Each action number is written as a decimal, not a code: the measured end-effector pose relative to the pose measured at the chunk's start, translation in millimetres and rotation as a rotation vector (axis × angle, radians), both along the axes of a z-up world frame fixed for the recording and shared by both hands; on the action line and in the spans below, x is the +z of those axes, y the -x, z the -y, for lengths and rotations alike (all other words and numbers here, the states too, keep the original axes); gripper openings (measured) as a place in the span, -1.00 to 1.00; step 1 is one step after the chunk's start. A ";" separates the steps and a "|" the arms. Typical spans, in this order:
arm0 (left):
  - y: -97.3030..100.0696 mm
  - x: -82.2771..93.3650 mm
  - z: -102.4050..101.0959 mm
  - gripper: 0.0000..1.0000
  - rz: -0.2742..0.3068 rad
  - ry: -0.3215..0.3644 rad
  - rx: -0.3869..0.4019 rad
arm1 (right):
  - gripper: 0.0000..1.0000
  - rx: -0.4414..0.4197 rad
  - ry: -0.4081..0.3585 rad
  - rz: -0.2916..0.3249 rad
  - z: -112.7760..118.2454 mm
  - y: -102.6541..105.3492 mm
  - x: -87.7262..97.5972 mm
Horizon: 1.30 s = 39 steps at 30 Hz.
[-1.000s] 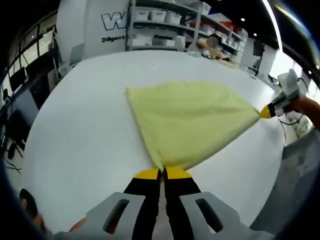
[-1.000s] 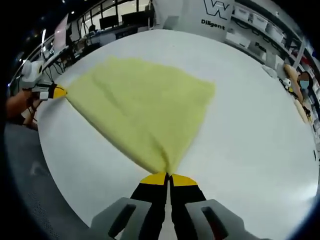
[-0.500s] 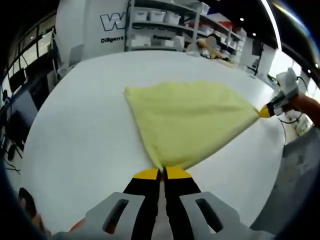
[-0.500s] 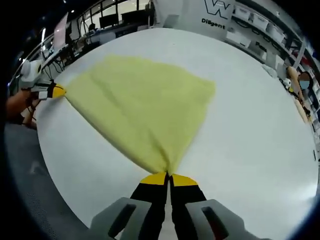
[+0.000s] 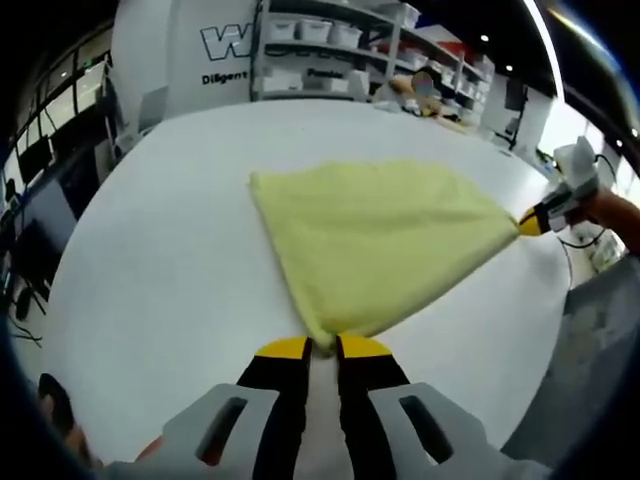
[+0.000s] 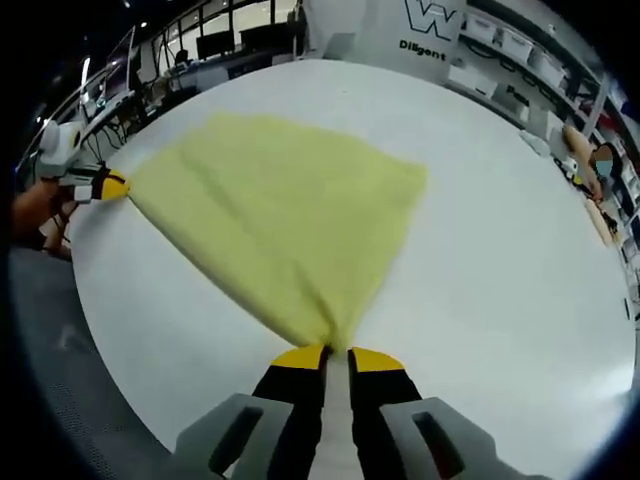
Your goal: Fold the garment on the visible template until the final outline fits inside the template.
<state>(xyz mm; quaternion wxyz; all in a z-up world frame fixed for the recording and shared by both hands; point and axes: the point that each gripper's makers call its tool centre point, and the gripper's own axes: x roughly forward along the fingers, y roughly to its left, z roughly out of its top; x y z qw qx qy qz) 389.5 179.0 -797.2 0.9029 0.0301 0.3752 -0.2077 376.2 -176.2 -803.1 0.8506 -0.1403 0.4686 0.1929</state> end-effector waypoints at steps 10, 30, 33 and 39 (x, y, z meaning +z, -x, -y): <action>0.5 10.3 -0.9 -0.58 0.011 0.030 0.031 | -0.81 -0.006 -0.008 0.033 -1.1 1.2 10.6; 10.5 56.0 9.0 -0.10 0.097 0.134 0.066 | -0.50 0.016 -0.113 0.203 -21.0 3.0 63.3; 15.0 65.2 11.0 -0.08 0.118 0.158 0.071 | -0.42 0.031 -0.125 0.235 -27.1 5.2 72.5; 22.2 82.2 13.0 0.08 0.156 0.229 0.107 | -0.24 0.036 -0.158 0.301 -38.4 11.4 89.5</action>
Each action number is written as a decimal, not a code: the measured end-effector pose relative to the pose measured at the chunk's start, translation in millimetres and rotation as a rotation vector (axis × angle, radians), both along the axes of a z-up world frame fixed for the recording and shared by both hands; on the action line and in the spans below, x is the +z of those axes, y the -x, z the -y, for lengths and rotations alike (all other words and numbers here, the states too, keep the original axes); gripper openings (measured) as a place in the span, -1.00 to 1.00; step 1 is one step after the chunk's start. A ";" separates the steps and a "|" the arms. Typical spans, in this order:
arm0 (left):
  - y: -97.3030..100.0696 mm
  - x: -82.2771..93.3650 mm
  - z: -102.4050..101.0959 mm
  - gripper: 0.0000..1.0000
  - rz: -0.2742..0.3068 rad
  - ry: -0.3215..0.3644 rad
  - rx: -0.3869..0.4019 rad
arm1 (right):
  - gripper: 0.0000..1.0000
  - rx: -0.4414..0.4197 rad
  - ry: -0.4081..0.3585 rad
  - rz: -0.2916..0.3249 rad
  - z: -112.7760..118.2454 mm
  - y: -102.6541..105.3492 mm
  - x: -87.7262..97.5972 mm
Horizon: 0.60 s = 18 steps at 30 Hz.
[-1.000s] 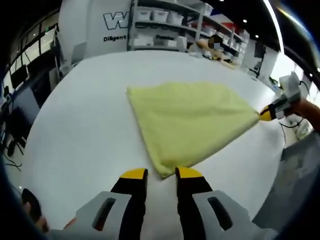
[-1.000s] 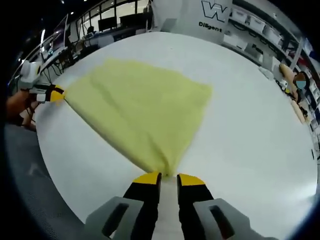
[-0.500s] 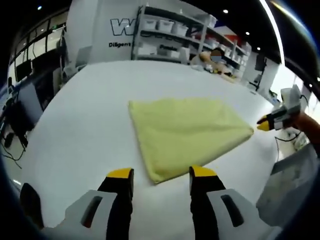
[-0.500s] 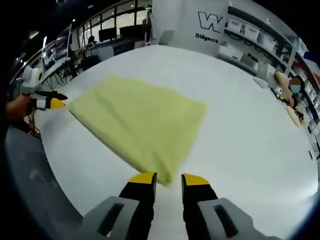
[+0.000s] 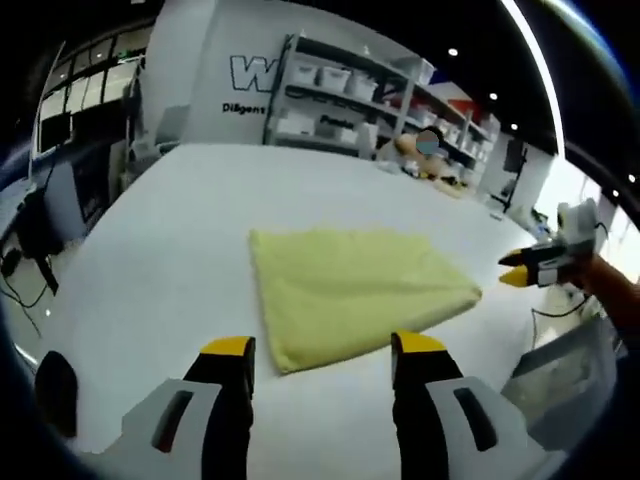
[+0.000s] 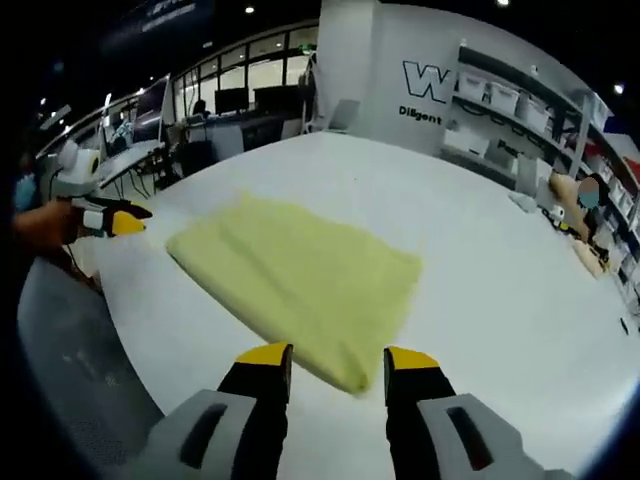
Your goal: Fold the garment on the visible template until the final outline fits inside the template.
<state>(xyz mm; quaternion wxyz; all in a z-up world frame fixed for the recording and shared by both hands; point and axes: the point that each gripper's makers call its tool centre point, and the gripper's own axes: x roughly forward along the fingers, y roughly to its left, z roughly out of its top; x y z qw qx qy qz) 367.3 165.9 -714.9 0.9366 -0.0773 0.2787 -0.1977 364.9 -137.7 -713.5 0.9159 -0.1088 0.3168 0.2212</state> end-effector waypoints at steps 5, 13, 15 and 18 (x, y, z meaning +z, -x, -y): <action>5.8 9.2 4.7 0.25 0.023 0.018 -0.001 | -0.04 0.001 -0.024 0.045 -7.4 4.3 10.3; 10.8 18.9 25.4 0.62 0.068 0.008 -0.043 | 0.49 -0.032 -0.090 0.100 -13.0 6.1 19.1; 11.7 23.8 33.0 0.67 0.094 0.004 -0.066 | 0.57 -0.034 -0.112 0.125 -15.2 6.2 22.9; 11.4 36.2 42.7 0.75 0.156 0.020 -0.097 | 0.64 -0.021 -0.164 0.176 -22.1 6.1 33.6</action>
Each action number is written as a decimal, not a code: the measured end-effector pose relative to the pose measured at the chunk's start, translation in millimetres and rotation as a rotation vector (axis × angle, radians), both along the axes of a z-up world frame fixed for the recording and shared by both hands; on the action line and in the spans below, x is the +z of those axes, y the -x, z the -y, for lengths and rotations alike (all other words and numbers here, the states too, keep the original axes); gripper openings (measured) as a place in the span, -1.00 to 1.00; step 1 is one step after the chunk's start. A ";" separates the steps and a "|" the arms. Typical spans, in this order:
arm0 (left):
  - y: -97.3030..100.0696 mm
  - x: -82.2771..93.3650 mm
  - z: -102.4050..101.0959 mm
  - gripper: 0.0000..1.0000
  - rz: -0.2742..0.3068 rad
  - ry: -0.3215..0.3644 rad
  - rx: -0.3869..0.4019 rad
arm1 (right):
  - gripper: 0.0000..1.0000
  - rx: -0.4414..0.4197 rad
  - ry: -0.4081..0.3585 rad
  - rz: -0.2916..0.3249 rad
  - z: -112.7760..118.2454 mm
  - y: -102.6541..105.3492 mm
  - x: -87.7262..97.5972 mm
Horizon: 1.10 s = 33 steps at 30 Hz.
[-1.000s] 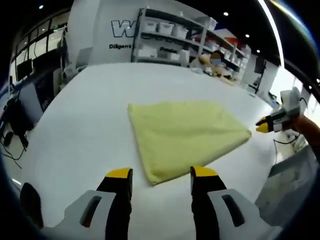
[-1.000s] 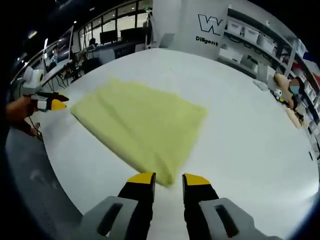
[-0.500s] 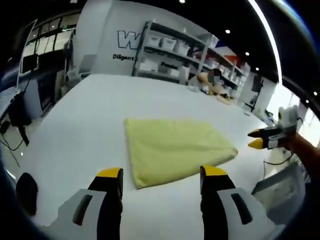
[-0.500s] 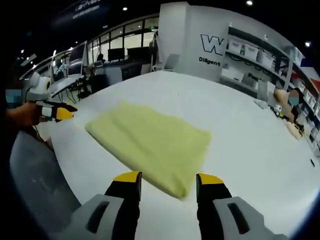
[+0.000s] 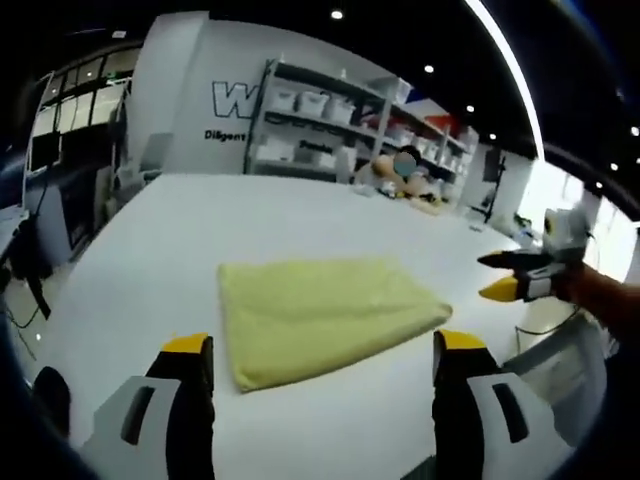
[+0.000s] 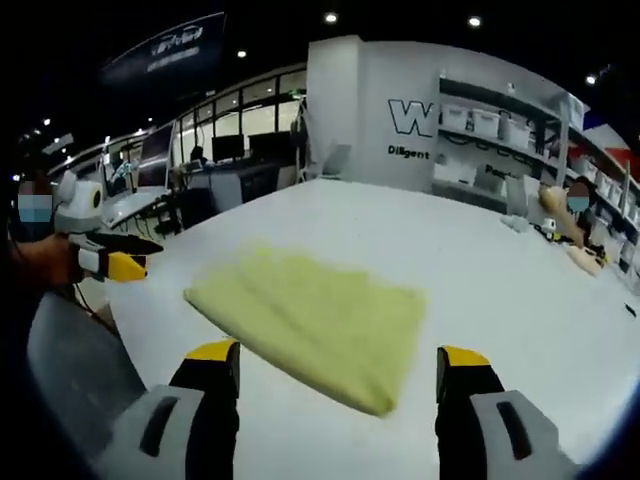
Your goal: Fold the garment on the visible template until the final outline fits inside the template.
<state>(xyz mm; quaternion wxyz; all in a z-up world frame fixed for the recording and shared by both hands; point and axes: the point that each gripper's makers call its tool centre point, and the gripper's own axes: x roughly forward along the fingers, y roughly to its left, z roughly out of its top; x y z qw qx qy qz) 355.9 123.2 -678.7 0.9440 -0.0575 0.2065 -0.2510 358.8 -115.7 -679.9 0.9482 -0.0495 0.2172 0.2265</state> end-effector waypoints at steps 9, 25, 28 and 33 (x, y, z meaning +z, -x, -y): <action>-12.9 26.7 12.3 0.85 0.130 0.041 -0.012 | 0.75 0.010 -0.042 0.132 -5.5 -5.7 27.2; -19.7 0.1 6.6 0.90 0.076 0.006 0.013 | 0.85 0.035 -0.031 0.075 -16.9 -13.2 -1.2; -22.8 -3.4 1.0 0.91 0.066 0.000 0.028 | 0.86 0.036 -0.027 0.063 -16.1 -12.3 -4.6; -23.4 -6.6 -0.6 0.92 0.050 -0.002 0.038 | 0.87 0.023 -0.030 0.060 -10.7 -13.1 -4.8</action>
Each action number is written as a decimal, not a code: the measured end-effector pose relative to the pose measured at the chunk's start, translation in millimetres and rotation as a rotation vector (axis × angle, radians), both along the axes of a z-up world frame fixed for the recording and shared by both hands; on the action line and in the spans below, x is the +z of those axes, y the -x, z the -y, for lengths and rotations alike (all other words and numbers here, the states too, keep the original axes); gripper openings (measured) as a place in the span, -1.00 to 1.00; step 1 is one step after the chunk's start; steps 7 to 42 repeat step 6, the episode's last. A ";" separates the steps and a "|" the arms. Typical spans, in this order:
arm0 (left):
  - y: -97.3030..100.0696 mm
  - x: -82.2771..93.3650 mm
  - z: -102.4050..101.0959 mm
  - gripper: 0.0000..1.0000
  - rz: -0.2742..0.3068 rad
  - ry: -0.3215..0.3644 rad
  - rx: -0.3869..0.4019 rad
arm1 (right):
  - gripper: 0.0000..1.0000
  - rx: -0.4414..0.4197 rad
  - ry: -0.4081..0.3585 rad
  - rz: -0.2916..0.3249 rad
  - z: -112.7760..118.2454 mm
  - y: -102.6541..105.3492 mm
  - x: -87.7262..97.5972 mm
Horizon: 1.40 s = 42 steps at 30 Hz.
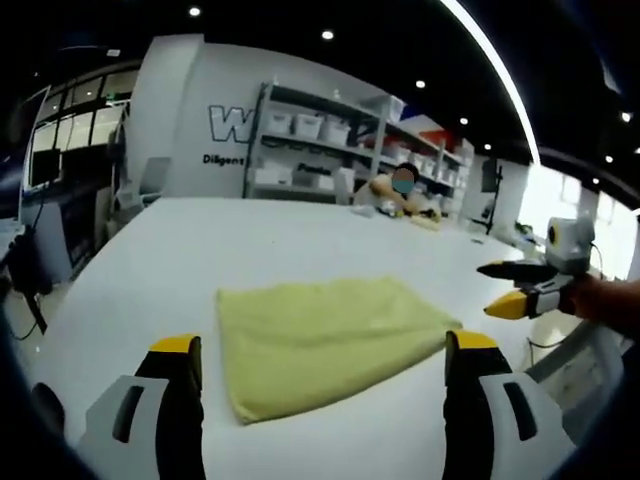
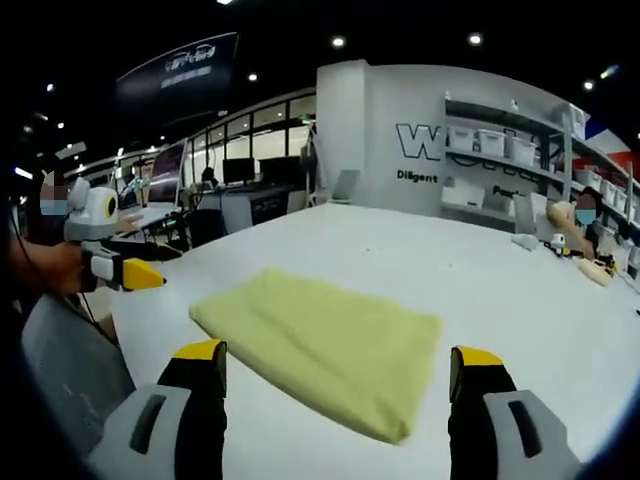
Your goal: Fold the garment on the visible template until the final outline fits inside the template.
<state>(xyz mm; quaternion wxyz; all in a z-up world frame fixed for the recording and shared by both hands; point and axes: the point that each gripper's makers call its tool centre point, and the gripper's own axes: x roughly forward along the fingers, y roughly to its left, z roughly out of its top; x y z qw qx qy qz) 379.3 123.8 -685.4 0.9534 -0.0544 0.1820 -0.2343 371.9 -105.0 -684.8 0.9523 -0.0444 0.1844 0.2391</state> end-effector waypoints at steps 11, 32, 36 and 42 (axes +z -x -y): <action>0.1 -0.5 -0.7 0.92 0.004 -0.015 0.003 | 0.87 -0.009 -0.003 -0.013 2.0 -0.5 -2.8; 0.1 -0.5 -0.7 0.92 0.004 -0.015 0.003 | 0.87 -0.009 -0.003 -0.013 2.0 -0.5 -2.8; 0.1 -0.5 -0.7 0.92 0.004 -0.015 0.003 | 0.87 -0.009 -0.003 -0.013 2.0 -0.5 -2.8; 0.1 -0.5 -0.7 0.92 0.004 -0.015 0.003 | 0.87 -0.009 -0.003 -0.013 2.0 -0.5 -2.8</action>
